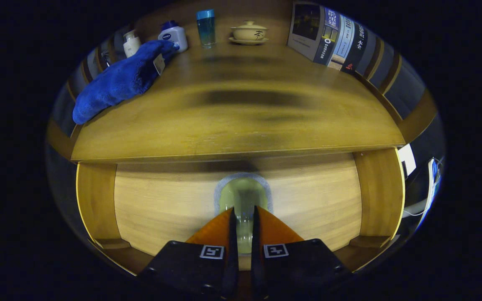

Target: Pull open the drawer, take out the items inside it, and place them on the countertop above the cabinet.

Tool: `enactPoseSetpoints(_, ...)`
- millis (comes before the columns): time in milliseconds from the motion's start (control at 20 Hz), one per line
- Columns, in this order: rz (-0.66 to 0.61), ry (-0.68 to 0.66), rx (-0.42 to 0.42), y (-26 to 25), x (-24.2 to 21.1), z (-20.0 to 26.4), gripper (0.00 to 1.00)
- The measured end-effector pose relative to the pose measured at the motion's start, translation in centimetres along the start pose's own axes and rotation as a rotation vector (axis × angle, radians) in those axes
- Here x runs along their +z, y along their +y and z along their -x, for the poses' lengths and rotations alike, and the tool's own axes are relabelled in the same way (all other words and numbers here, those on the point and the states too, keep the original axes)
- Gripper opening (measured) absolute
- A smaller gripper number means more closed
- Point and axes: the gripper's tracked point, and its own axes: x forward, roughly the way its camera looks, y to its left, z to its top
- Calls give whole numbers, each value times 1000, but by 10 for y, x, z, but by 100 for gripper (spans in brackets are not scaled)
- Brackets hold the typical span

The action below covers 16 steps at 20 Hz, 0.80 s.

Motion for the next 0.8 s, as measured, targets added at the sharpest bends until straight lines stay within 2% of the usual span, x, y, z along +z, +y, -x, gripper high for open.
enactPoseSetpoints(500, -1, -102, 8, -14, 3, 70, 21)
enactPoseSetpoints(800, 19, -151, -2, -15, 27, 104, 21)
